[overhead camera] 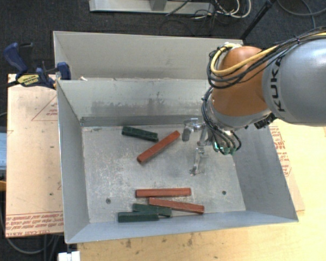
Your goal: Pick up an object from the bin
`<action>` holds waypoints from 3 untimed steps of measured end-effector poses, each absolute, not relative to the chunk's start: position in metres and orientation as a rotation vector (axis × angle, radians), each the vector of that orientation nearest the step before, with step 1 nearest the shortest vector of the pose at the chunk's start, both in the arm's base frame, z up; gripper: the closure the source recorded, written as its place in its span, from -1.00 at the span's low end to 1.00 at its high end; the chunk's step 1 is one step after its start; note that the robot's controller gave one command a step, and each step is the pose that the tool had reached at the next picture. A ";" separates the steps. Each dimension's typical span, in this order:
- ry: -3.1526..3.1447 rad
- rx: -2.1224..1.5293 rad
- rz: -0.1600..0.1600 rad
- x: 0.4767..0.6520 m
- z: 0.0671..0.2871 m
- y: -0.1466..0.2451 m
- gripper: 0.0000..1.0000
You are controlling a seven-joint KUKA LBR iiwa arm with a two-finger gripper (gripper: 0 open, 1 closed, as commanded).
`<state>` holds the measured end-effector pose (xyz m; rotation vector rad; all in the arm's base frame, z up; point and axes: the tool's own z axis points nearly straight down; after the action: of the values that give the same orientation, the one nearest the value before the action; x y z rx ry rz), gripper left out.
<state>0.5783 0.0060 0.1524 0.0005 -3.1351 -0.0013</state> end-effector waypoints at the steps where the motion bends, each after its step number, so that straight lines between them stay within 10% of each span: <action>1: -3.113 0.387 -0.003 0.527 0.069 0.053 -1.00; 3: -3.126 0.309 -0.002 0.508 0.104 0.094 -1.00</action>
Offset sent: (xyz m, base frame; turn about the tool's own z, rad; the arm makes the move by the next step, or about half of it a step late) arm -0.0507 0.0459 -0.0824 -0.2473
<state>0.5078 0.0944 0.1043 0.3090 -3.1263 -0.0023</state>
